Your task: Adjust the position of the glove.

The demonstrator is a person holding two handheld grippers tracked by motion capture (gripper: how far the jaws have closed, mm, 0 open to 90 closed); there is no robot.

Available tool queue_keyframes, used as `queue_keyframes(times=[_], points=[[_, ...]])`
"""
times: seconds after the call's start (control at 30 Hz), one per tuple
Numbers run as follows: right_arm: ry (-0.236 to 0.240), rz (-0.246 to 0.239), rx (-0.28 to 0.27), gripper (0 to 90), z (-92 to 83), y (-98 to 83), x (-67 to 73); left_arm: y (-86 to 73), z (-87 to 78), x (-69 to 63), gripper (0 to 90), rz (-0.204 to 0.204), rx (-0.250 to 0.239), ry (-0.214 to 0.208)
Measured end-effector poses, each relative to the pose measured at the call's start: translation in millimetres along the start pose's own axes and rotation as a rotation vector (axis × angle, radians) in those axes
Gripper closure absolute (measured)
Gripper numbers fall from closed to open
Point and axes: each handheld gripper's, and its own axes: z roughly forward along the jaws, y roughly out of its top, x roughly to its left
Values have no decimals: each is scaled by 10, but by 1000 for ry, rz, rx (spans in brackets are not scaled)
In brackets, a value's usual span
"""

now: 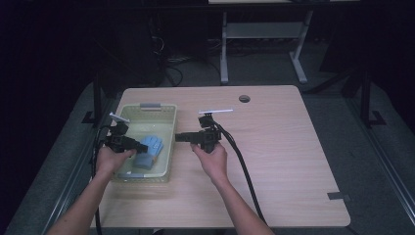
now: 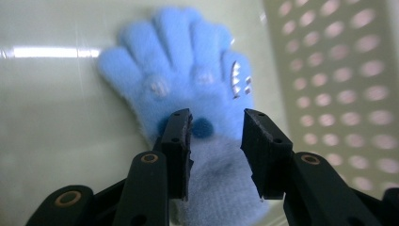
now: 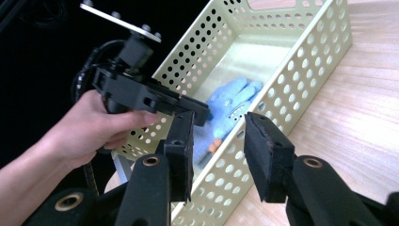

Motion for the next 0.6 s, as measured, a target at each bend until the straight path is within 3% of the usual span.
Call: queue_keyframes(times=[0.13,0.23,0.6], points=[[-7,-8,2,627,-47,-9,-10,2,-53,8,604,-15,-35,-18],[-13,-4,-2,626,-96,-6,-37,-5,-133,20,582,-21,-87,-62],[-42,1,-16,612,-271,-31,-113,-49,-253,-67,550,30,-139,-128]])
